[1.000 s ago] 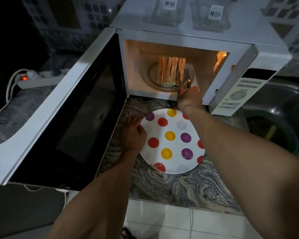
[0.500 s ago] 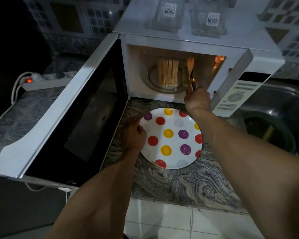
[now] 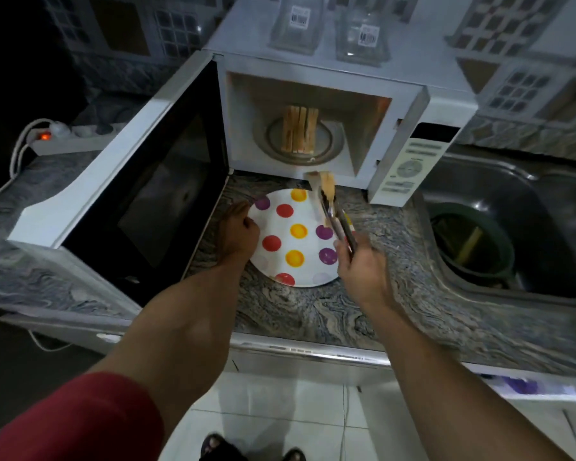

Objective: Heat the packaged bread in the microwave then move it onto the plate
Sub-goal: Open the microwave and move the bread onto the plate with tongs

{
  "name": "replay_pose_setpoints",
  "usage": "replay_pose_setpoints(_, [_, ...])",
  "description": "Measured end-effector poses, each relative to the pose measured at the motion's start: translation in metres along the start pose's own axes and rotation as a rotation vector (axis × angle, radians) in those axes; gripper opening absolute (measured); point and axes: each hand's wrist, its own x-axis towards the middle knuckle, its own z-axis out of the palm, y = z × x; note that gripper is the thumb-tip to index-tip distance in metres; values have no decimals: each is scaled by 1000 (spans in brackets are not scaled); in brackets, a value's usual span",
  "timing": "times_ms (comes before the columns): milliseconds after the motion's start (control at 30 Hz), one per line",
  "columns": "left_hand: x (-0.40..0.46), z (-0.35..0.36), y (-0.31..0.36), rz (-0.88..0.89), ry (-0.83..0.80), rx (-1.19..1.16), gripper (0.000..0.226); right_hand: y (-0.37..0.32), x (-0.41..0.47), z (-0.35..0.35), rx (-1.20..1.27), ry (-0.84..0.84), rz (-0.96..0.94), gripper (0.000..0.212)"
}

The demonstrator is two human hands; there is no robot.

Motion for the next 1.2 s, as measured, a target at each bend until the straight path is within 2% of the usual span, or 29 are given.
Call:
replay_pose_setpoints(233, [1,-1,-1,13,-14,25,53,23,-48,4,-41,-29,79,38])
replay_pose_setpoints(600, [-3,-3,2,19,-13,49,54,27,-49,22,69,-43,122,47])
replay_pose_setpoints(700, [-5,-5,5,38,8,57,50,23,-48,15,100,9,76,42])
replay_pose_setpoints(1000, [-8,-6,10,86,39,93,49,-22,23,-14,87,88,15,47])
replay_pose_setpoints(1200, [-8,-2,9,69,53,113,50,-62,105,-19,129,92,112,46])
